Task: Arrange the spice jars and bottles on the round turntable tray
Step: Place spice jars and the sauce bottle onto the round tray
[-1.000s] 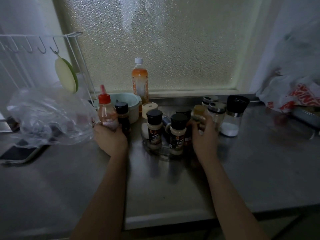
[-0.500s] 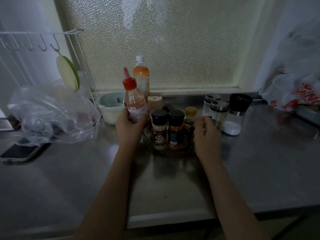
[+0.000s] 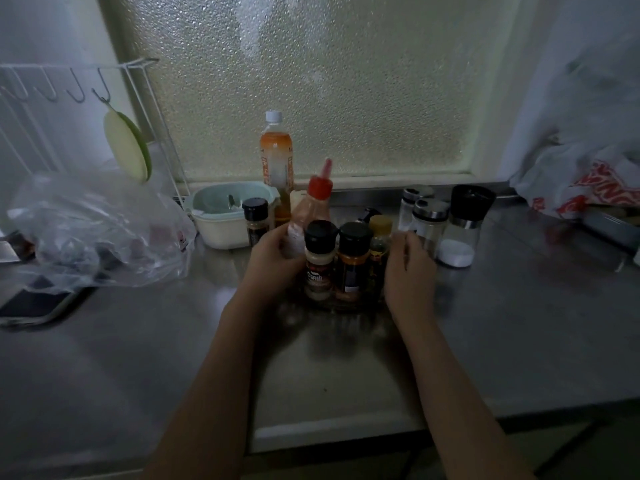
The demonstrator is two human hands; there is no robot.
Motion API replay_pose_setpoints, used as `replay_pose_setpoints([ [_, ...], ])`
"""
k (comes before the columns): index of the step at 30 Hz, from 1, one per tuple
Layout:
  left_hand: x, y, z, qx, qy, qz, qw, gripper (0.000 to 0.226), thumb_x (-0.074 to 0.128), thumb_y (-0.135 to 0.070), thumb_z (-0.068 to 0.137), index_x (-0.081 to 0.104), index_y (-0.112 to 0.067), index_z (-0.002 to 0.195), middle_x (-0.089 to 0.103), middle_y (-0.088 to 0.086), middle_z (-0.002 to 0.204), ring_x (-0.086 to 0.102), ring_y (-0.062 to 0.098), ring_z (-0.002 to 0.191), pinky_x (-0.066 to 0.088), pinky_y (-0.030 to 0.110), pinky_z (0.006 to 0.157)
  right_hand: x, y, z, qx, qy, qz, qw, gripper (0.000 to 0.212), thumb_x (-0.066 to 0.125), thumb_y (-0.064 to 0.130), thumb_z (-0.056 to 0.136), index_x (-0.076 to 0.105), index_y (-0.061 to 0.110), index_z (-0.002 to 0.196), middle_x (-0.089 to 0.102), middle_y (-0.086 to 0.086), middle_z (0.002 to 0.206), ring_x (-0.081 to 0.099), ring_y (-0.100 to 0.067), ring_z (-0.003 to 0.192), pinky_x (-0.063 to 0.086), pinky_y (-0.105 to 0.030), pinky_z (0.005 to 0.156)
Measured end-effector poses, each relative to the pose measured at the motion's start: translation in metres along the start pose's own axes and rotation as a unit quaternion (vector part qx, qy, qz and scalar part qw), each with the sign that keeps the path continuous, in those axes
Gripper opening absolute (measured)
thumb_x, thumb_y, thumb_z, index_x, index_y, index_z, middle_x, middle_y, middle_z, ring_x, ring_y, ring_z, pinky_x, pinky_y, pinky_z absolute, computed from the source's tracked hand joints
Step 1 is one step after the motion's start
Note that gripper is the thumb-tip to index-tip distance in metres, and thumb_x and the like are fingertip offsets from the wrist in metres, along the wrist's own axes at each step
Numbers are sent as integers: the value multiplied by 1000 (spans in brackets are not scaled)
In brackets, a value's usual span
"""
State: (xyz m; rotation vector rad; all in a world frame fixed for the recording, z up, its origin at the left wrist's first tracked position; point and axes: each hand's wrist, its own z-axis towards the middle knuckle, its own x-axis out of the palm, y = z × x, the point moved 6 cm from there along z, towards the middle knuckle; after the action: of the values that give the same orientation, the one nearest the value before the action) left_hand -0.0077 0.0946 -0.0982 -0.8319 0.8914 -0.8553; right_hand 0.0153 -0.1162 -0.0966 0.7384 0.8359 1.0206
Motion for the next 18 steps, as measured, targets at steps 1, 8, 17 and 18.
replay_pose_setpoints([
  [1, 2, -1, 0, 5, 12, 3, 1000, 38, 71, -1, 78, 60, -37, 83, 67, -15, 83, 62, -13, 73, 47, 11, 69, 0, -1, 0, 5, -2, 6, 1000, 31, 36, 30, 100, 45, 13, 76, 44, 2, 59, 41, -9, 52, 33, -14, 48],
  [8, -6, -2, -1, -34, -58, -99, 993, 51, 59, -14, 65, 55, -17, 116, 62, -7, 94, 61, 8, 84, 50, 24, 75, -6, 1, 1, -4, -40, 28, 999, 26, 37, 27, 100, 51, 14, 82, 50, 2, 68, 45, -7, 59, 34, -17, 53],
  [17, -4, 6, -2, -40, -86, -13, 995, 34, 63, -10, 78, 56, -14, 110, 62, 9, 108, 61, 21, 97, 46, 27, 75, -71, -46, 66, 108, -206, -106, 967, 75, 70, 28, 75, 35, 7, 138, 47, -19, 139, 44, -36, 128, 35, -42, 106],
  [18, -1, 6, -2, -42, -72, 7, 997, 28, 64, -6, 78, 57, -14, 104, 63, 5, 102, 61, 16, 92, 44, 25, 73, -69, -55, 74, 141, -170, -85, 972, 77, 72, 27, 74, 34, 8, 138, 48, -18, 139, 46, -36, 127, 37, -41, 103],
])
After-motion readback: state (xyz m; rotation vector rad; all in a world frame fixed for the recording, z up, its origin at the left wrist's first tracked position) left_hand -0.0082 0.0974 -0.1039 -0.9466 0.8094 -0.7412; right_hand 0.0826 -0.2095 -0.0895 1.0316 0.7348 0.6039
